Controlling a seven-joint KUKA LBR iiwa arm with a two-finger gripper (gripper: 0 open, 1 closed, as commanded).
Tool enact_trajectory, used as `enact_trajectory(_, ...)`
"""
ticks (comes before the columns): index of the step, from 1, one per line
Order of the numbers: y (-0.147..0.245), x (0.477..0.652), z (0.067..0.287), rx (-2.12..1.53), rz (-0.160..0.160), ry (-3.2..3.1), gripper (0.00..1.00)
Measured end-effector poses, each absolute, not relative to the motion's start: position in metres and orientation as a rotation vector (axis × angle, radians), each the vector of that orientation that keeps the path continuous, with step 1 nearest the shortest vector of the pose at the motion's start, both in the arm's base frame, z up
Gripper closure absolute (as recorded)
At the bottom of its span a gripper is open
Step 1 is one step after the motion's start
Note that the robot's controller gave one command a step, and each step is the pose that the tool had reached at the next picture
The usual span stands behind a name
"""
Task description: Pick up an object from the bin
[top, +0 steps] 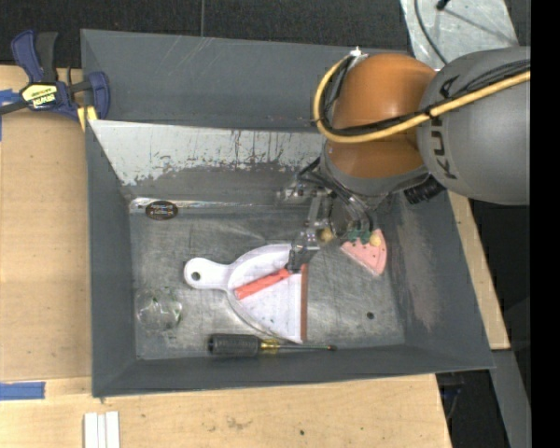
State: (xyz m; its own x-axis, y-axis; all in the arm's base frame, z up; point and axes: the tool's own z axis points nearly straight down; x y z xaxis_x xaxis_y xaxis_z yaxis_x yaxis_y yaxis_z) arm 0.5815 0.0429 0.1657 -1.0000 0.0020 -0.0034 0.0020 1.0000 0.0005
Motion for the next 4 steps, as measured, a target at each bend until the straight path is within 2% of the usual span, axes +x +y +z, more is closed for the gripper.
enact_trajectory(1, 0.042, 0.590, 0.127, -0.065, 0.000, 3.128, 0.00)
enact_trajectory(2, 0.032, 0.584, 0.082, -0.234, 0.000, 3.130, 0.00)
enact_trajectory(3, 0.038, 0.594, 0.079, -0.270, 0.001, 3.102, 1.00)
enact_trajectory(4, 0.038, 0.594, 0.079, -0.270, 0.001, 3.102, 1.00)
